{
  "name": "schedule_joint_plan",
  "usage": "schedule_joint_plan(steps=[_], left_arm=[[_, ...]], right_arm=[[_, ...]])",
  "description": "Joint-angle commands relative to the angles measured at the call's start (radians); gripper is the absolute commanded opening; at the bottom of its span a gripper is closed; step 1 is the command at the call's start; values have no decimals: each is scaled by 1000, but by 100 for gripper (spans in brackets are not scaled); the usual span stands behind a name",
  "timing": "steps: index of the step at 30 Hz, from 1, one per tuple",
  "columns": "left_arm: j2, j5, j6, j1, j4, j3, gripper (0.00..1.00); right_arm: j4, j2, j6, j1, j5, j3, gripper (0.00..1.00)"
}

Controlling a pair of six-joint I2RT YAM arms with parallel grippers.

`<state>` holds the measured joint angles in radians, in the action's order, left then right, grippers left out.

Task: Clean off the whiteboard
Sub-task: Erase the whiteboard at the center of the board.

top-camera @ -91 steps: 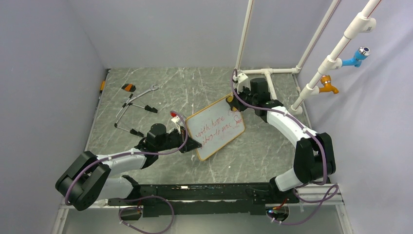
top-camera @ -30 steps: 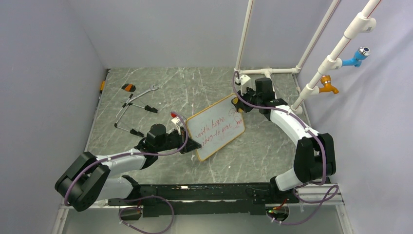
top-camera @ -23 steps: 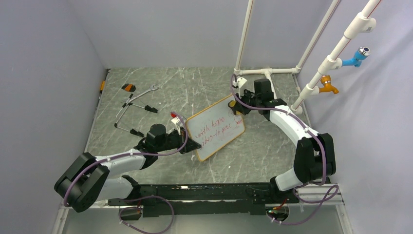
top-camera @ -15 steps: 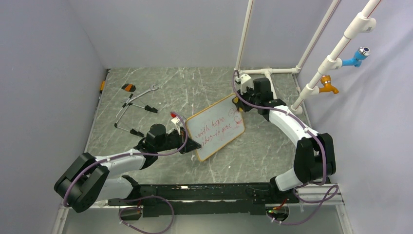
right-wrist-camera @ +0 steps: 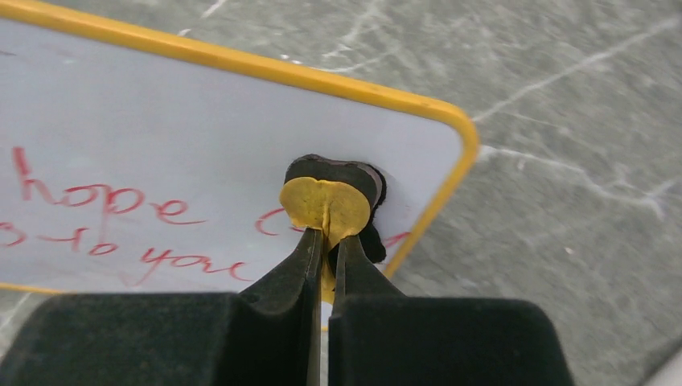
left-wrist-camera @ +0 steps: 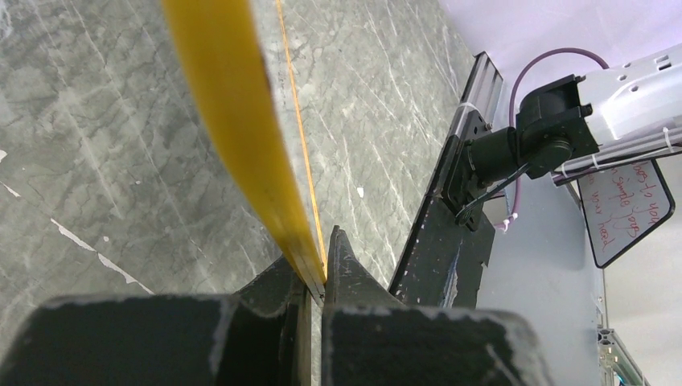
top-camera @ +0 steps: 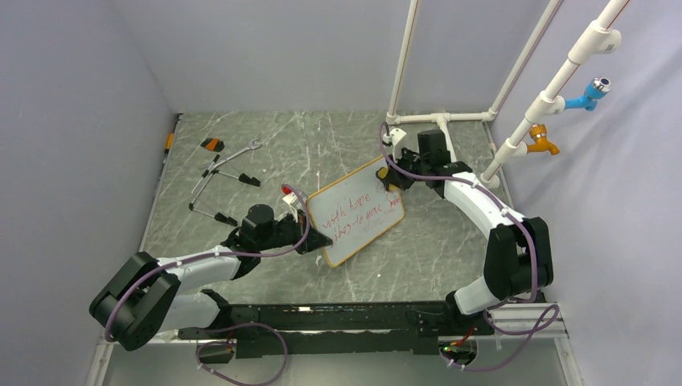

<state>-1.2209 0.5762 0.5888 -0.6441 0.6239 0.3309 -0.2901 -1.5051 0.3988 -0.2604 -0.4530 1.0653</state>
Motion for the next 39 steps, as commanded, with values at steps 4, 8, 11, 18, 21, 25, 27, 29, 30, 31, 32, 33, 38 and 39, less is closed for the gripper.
schedule_joint_plan(steps=[4,8,11,18,21,25,27,29,30,31,32,33,38,39], left_arm=[[19,192,-84,-40,85,9,0],[19,192,-78,-39,94,7,0],[9,201,-67,-39,116,9,0],[-19,210,-37,-39,170,8,0],[-30,207,-32,-40,172,14,0],[-46,205,-23,-40,175,25,0],[-50,200,-24,-40,171,29,0],[-52,194,-22,-39,165,33,0],[-54,190,-22,-39,162,34,0],[-56,188,-21,-39,162,35,0],[-59,185,-21,-39,161,38,0],[-61,184,-21,-39,158,40,0],[-52,177,-26,-40,135,44,0],[-47,175,-30,-39,126,42,0]], right_arm=[[102,48,-157,-26,-3,4,0],[178,62,-264,12,137,-11,0],[172,64,-263,14,68,-18,0],[113,51,-212,-78,-110,4,0],[99,64,-199,-163,-135,15,0],[66,49,-188,-272,-134,43,0],[50,38,-180,-322,-128,59,0],[32,32,-171,-367,-115,74,0],[25,30,-167,-385,-111,83,0],[19,28,-163,-402,-111,85,0],[14,25,-158,-418,-105,87,0],[10,22,-150,-431,-92,90,0],[19,14,-132,-429,85,78,0],[30,15,-137,-413,121,70,0]])
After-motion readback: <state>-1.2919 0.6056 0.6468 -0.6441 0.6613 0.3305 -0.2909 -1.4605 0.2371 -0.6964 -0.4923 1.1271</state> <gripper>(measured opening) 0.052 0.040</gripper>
